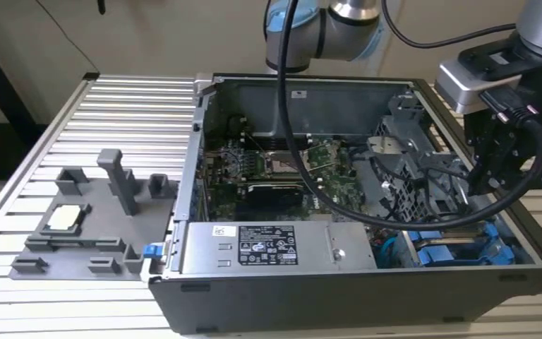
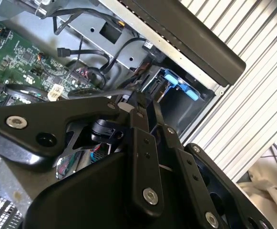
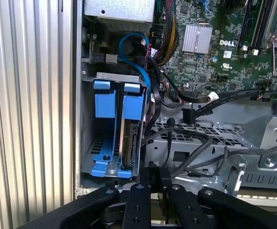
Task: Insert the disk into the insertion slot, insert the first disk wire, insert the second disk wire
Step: 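Insert the first disk wire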
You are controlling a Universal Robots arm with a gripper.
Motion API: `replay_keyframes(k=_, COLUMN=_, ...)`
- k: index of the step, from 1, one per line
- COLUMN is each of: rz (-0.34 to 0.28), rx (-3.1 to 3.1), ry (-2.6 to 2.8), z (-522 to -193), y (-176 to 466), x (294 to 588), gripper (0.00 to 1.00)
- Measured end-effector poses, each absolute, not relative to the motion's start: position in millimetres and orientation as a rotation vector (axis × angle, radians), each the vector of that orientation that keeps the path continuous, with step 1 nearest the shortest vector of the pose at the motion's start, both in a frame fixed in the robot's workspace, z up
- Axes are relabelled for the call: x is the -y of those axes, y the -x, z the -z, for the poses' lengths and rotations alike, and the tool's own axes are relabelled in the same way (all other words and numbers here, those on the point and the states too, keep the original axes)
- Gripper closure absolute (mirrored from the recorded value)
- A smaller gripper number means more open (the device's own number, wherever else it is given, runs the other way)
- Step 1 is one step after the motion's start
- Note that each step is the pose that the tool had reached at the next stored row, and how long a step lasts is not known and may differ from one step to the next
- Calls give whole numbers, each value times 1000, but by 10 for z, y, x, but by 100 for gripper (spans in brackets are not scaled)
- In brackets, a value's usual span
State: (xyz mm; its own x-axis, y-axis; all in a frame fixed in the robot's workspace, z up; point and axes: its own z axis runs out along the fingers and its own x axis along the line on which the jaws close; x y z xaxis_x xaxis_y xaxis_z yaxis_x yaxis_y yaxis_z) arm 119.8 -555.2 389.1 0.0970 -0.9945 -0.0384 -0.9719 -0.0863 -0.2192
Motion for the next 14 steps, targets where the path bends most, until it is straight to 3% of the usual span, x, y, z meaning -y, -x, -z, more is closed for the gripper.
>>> replay_keyframes(k=5, rz=147, rx=-2000, ry=2194, z=-3884, y=-1293, x=5554, gripper=81)
replay_keyframes(k=14, rz=36, rx=-2054, ry=2246, z=-3869, y=-1497, x=5570, gripper=81)
